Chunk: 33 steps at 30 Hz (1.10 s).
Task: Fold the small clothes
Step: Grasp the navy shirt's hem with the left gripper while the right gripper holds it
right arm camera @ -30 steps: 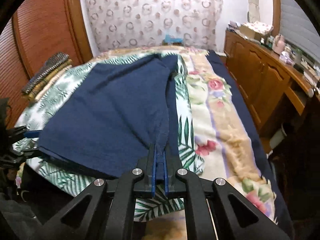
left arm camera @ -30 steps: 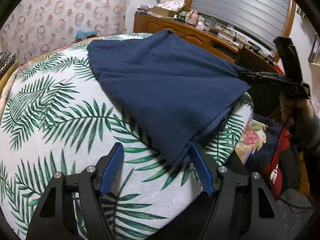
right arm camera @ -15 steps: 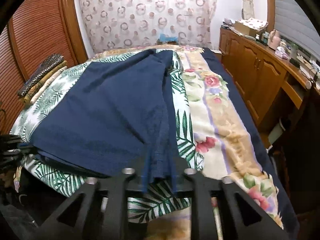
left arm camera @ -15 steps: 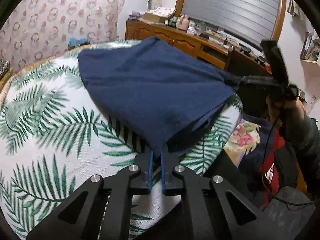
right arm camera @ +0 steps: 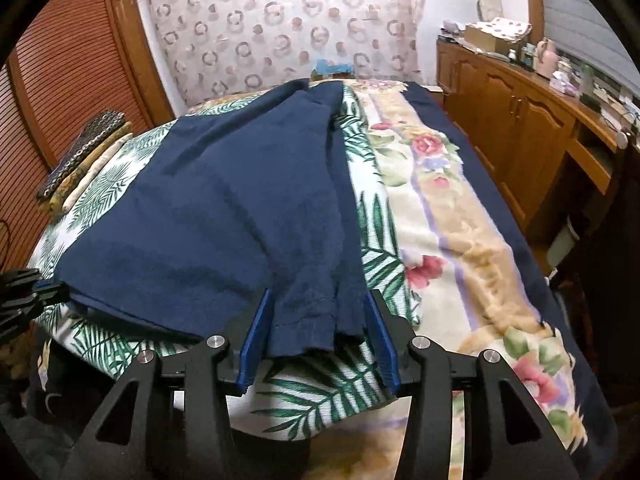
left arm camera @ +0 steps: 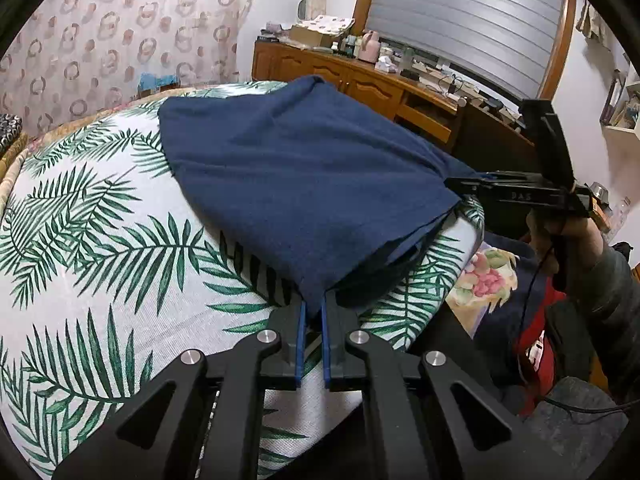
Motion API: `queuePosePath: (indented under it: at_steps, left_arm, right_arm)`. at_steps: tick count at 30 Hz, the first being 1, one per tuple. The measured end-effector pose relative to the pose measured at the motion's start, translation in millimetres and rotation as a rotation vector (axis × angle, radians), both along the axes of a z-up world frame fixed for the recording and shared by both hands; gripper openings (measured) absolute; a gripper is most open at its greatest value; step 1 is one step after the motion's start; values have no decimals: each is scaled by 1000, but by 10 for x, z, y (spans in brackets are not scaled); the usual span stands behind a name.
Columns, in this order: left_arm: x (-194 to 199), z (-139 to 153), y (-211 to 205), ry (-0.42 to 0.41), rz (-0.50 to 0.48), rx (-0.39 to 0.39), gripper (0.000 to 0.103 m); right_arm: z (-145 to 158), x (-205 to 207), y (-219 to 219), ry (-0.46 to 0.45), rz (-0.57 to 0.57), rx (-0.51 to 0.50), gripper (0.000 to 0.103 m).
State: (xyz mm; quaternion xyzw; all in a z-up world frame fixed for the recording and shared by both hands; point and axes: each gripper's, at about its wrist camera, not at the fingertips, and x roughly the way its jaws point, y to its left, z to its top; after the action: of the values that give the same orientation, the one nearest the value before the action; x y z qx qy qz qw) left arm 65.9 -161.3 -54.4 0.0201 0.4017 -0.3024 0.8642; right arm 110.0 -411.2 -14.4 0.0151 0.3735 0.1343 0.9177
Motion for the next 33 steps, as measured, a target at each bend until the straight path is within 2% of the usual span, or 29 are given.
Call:
queuePosePath:
  at_steps: [2, 4, 6, 11, 16, 24, 29, 33]
  left_arm:
    - [7, -20, -4, 6, 1, 3, 7]
    - [10, -34, -11, 12, 0, 2, 7]
    - [7, -42, -14, 11, -5, -3, 7]
    - [-20, 83, -33, -41, -4, -10, 5]
    - [-91, 451, 51, -132, 4, -75, 5]
    - [-185, 1014, 213, -234, 2, -170, 5]
    - [141, 1061, 253, -228, 37, -136, 5]
    - [577, 1054, 291, -216, 76, -124, 5]
  right_arm:
    - [4, 3, 2, 4, 0, -1, 49]
    - [8, 15, -17, 9, 11, 7, 42]
    - [9, 21, -29, 21, 42, 43, 21]
    - [21, 11, -72, 12, 52, 70, 10]
    - [110, -128, -151, -55, 18, 115, 9]
    - [553, -516, -201, -190, 50, 155, 8]
    - [722, -447, -233, -231, 73, 157, 8]
    - [816, -108, -174, -245, 90, 148, 8]
